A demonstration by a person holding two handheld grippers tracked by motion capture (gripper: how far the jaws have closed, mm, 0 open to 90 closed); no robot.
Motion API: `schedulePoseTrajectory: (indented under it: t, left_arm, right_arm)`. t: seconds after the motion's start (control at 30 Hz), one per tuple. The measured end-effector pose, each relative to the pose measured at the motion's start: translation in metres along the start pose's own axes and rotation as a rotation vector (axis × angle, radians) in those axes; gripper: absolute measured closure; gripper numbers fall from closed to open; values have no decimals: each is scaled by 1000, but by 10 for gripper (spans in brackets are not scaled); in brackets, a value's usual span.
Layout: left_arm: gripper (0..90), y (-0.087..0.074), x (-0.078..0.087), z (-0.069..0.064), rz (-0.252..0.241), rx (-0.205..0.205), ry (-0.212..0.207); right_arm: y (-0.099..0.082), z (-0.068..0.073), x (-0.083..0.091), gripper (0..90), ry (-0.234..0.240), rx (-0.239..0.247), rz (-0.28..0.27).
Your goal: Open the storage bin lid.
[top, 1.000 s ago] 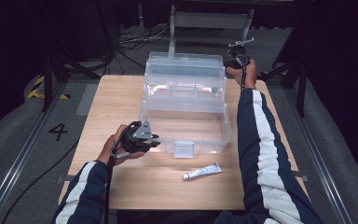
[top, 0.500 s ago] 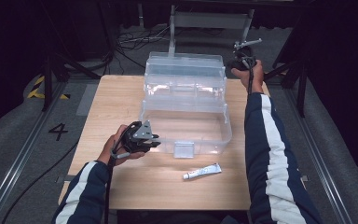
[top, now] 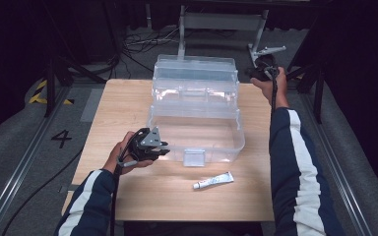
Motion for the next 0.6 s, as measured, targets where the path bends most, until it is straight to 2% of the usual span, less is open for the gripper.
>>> schedulePoseTrajectory:
  t: [0.33, 0.4, 0.53, 0.6]
  left_arm:
    - [710, 0, -1, 0, 19, -13, 10]
    - [709, 0, -1, 0, 22, -14, 12]
    - [702, 0, -2, -1, 25, -14, 17]
    - [700, 0, -1, -1, 30, -15, 21]
  right_arm:
    - [-7, 15, 42, 785, 41, 42, -50]
    - [-7, 17, 46, 785, 46, 45, -54]
    - [-14, 25, 71, 783, 67, 72, -72]
    - [-15, 26, 76, 783, 72, 79, -76]
Point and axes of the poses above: each handheld gripper's, and its own axes: x roughly backward along the jaws, y roughly out of its top, z roughly to its left, the point moved 8 cm from there along -x, roughly forward along the jaws, and after that the axes turned 13 degrees about -z, right-handed, at the moved point
